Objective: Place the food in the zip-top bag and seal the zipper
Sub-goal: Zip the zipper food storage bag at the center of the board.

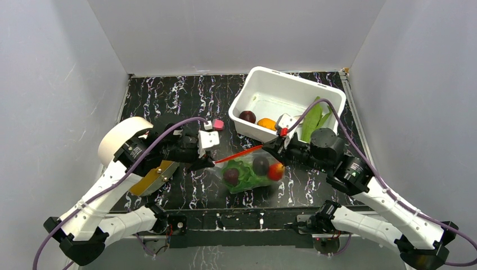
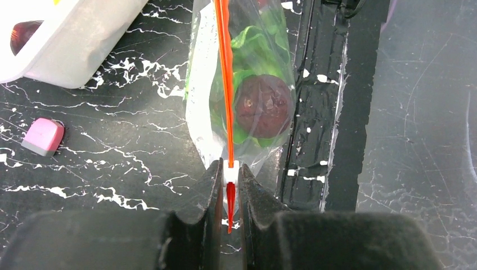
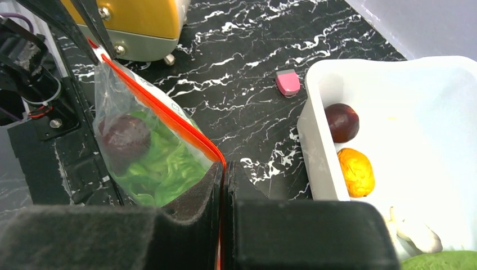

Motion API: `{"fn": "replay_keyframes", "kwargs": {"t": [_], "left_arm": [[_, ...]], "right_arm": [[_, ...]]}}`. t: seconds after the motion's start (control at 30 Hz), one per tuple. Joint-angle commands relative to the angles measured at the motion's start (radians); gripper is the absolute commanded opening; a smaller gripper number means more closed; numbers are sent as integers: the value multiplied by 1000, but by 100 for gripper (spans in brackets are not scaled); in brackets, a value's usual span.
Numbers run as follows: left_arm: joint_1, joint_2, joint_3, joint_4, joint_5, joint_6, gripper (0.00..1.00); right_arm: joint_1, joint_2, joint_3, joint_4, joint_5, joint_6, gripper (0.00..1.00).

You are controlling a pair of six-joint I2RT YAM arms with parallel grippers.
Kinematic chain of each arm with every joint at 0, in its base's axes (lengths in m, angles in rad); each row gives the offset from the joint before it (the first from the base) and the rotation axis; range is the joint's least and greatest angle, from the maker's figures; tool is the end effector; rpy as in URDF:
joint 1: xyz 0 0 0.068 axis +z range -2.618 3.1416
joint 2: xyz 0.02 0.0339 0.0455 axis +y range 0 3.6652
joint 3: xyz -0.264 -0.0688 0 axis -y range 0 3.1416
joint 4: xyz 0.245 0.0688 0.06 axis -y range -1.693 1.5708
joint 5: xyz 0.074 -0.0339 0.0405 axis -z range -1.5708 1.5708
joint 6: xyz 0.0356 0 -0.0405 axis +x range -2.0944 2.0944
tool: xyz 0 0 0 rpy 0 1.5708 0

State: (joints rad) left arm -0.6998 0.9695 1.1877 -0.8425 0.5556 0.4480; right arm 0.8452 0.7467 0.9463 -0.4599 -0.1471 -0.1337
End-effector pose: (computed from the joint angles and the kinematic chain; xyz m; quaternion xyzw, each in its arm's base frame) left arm 0.1267 -0.1312 0.3819 0.5697 0.6510 -0.2972 0.4042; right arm 0.1023 0.1232 0.3721 -0.4113 0.6769 0.2663 0.5494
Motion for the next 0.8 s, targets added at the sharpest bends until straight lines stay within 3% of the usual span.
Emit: {"fn": "replay_keyframes", "kwargs": {"t": [0.0,0.23,0.53,0.77], "left_arm": [[5,7,42,-64,-26,43,0],[4,-8,44,-101,-84,61,0],[5,-38,45,-151,-211,63,0],[5,-55,53,-162,-232,42,0]], "right_arm": [[-11,-5,48,34,100,-21,0],[-11,-54,49,58,273,-18,0],[-11,-74,18,65,300,24,0],[-11,-86,3,48,226,72,0]]}}
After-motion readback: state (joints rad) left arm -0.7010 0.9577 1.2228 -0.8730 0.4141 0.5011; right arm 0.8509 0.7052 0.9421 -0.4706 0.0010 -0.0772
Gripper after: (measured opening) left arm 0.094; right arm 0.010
